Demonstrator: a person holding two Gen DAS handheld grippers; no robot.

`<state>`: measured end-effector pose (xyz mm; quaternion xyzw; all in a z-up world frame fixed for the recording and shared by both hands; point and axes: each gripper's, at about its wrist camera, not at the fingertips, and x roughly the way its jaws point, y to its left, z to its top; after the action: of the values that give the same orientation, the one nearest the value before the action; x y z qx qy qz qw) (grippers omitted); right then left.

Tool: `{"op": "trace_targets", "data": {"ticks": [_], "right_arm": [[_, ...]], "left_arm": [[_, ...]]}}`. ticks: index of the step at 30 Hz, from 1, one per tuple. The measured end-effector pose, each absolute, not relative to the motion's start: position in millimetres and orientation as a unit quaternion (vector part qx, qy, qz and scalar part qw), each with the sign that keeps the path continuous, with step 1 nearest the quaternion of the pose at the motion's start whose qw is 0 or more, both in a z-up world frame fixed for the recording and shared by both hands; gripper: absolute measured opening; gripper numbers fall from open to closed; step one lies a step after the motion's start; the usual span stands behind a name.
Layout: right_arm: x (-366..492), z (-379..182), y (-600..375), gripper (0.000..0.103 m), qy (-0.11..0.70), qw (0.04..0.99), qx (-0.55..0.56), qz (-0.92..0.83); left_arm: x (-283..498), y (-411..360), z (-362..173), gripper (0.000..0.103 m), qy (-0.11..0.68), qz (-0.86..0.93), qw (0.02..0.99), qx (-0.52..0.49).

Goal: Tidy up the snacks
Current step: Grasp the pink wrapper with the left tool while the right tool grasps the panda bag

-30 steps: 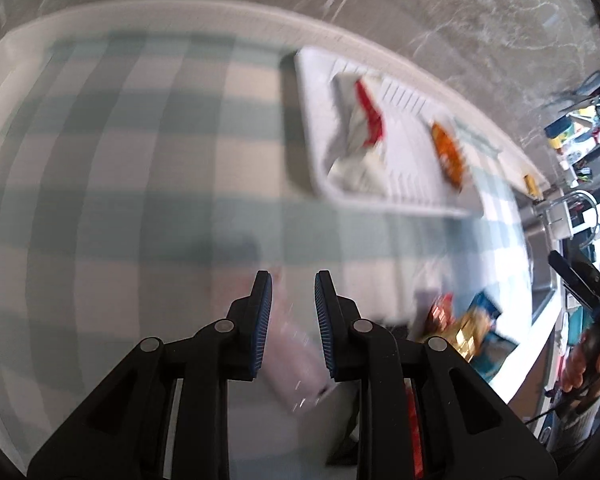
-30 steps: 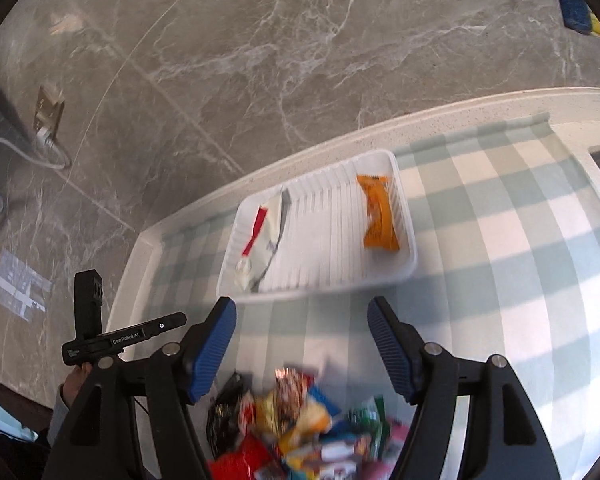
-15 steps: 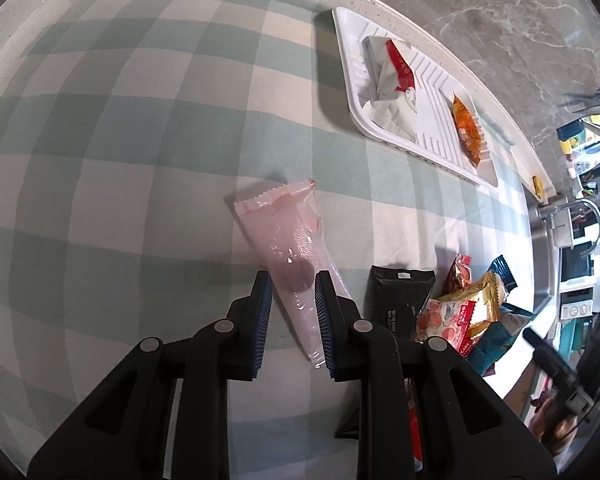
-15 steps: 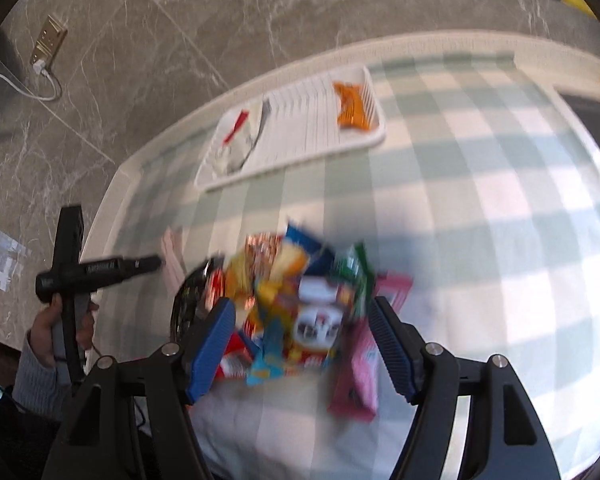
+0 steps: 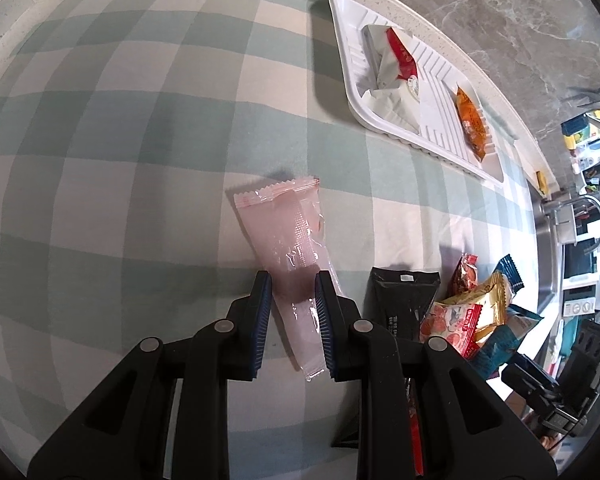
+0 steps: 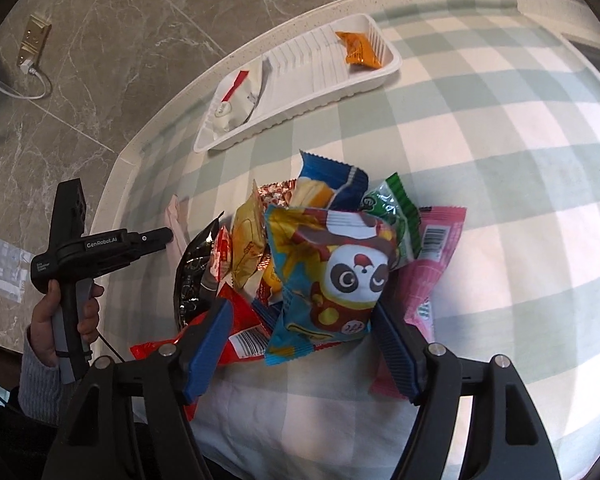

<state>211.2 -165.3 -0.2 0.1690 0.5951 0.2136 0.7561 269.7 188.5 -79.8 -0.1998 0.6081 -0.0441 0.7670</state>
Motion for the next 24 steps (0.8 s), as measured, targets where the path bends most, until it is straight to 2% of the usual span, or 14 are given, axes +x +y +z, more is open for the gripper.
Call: {"op": "trace_targets", "data": {"ticks": [9, 11, 13, 24], "right_arm": [[213.3, -8.1, -164.6, 0.076, 0.603, 0.746, 0.188, 0.212], [213.5, -8.4, -165.5, 0.076, 0.603, 0.745, 0.191, 0.212], [213.7, -9.0, -165.9, 0.076, 0.604, 0.744, 0.193, 0.213], [215.4, -14.2, -169.0, 0.076, 0.609, 0.740, 0.199, 0.205]], "left_arm": [[279.0, 174.0, -87.7, 0.032, 0.614, -0.044, 0.760, -0.209], [280.6, 169.0, -87.1, 0.044, 0.614, -0.051, 0.760, -0.208], [281.2, 164.7, -86.9, 0.048, 0.613, -0.052, 0.761, -0.209], [276.7, 137.3, -85.4, 0.047, 0.590, -0.047, 0.797, -0.123]]}}
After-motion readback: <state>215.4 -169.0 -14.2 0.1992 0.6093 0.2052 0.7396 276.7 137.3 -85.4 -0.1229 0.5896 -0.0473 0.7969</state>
